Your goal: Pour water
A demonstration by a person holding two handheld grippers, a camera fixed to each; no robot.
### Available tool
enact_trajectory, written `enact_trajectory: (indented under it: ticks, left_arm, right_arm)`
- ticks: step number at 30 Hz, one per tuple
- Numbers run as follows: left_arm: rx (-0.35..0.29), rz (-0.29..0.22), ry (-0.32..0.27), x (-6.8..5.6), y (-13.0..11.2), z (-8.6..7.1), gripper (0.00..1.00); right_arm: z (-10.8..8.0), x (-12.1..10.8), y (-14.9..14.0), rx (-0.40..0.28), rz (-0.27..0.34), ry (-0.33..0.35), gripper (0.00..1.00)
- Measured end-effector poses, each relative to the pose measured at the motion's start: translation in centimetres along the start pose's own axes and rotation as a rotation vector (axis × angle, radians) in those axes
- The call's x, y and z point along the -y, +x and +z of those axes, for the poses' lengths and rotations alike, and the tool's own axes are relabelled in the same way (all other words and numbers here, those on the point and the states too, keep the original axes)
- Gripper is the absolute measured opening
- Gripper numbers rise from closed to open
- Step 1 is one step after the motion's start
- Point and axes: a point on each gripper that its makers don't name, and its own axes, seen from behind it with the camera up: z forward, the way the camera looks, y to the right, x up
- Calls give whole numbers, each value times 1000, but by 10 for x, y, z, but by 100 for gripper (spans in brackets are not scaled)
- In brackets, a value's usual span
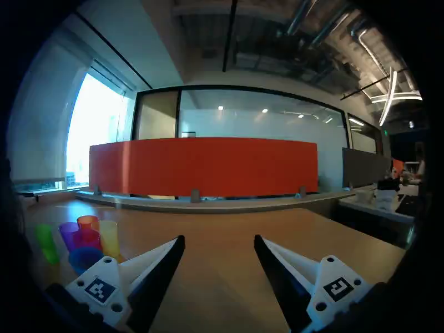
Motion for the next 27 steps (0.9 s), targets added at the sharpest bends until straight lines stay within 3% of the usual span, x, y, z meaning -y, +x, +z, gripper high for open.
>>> enact_trajectory:
  ticks: [27]
  left_arm:
    - [0, 0, 0, 0, 0, 0, 94]
  right_arm:
    - [1, 1, -3, 2, 2, 8, 96]
